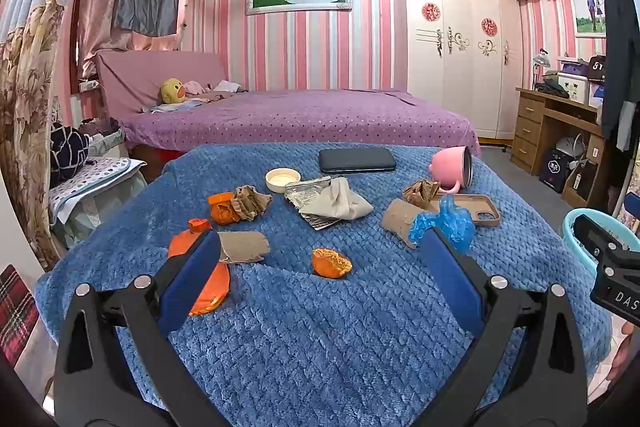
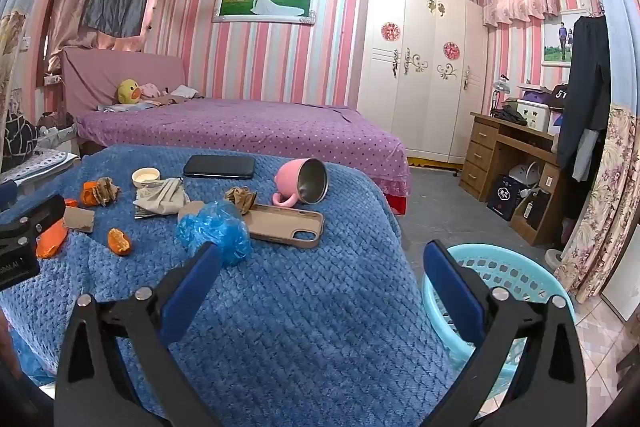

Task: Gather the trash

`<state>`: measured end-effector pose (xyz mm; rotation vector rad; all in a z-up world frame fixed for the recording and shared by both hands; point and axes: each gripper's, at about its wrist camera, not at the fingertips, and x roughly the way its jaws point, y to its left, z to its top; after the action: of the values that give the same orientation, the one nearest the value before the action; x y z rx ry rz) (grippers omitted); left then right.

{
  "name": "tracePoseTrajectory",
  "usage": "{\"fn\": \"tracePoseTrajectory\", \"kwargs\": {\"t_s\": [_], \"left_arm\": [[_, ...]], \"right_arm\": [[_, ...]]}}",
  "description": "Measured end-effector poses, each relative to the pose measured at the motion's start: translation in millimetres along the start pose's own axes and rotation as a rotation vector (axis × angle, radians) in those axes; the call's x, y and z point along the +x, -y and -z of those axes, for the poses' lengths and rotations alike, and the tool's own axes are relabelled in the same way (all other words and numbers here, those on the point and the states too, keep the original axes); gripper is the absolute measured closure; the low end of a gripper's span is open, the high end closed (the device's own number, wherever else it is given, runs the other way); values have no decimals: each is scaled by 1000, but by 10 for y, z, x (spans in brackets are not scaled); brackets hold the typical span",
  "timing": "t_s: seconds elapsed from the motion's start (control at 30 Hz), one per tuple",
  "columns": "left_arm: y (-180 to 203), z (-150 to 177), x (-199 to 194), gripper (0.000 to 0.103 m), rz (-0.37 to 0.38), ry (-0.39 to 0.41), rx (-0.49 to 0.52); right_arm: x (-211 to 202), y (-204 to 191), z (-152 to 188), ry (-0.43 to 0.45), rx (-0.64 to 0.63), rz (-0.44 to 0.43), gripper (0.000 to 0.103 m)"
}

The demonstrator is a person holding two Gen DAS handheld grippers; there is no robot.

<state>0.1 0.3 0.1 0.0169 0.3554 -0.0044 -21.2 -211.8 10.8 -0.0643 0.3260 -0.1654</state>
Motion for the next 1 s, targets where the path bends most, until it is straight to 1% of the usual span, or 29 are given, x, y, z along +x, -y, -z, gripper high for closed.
{"fn": "tracePoseTrajectory", "kwargs": {"t_s": [1.0], "left_arm": [[-4, -2, -2, 5, 2, -2, -3]], "right_arm": [[54, 7, 29, -5, -6, 2, 4]]}}
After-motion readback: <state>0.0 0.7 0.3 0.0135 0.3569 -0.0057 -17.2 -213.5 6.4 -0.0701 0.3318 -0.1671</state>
